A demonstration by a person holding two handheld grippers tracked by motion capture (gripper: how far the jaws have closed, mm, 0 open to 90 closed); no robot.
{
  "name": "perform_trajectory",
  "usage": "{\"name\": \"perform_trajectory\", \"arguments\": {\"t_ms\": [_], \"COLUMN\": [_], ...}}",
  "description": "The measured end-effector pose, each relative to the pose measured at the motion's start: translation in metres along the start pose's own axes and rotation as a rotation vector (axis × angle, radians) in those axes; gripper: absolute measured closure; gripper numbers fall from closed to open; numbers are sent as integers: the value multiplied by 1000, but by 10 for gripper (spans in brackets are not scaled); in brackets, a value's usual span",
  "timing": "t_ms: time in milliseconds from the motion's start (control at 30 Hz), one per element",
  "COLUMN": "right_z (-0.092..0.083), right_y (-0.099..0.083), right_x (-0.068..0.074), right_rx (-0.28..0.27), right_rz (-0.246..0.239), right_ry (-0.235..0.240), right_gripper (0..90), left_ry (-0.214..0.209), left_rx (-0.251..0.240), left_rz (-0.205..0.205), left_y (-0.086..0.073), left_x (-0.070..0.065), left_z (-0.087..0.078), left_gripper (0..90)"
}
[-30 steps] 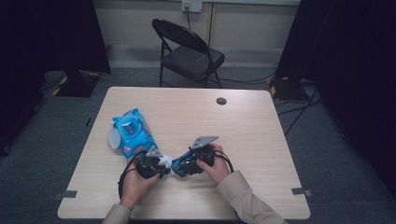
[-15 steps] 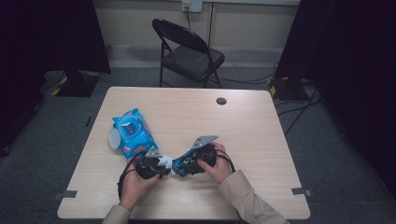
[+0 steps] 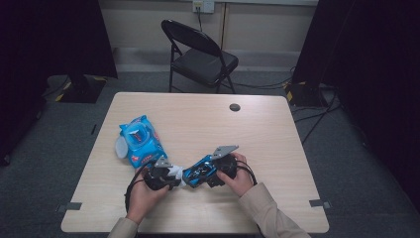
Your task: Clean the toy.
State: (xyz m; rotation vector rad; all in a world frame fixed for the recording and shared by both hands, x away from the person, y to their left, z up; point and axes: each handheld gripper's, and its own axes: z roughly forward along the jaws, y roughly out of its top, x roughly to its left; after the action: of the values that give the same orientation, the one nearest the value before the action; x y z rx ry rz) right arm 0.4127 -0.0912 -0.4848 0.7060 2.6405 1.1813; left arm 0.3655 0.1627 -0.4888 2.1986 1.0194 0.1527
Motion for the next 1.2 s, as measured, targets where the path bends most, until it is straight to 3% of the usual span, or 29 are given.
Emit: {"name": "perform_trajectory", "arguments": {"t_ms": [367, 567, 933, 1200], "right_z": [5, 8, 10, 10], "right_y": [5, 6, 5, 6], "right_x": [3, 7, 7, 7], "right_rx": [-12, -13, -18, -14], "right_rz": [47, 49, 54, 54], "right_ry": [-4, -47, -54, -53], "right_gripper": [100, 112, 99, 99], "left_ry": [-4, -10, -16, -51], "left_rx": [9, 16, 40, 57], "left_rz": [3, 2, 43, 56], "left_y": [1, 2, 2, 1], "left_x": [0, -1, -13, -25], "left_z": [0, 0, 0, 2], "left_gripper": [792, 795, 813, 828]}}
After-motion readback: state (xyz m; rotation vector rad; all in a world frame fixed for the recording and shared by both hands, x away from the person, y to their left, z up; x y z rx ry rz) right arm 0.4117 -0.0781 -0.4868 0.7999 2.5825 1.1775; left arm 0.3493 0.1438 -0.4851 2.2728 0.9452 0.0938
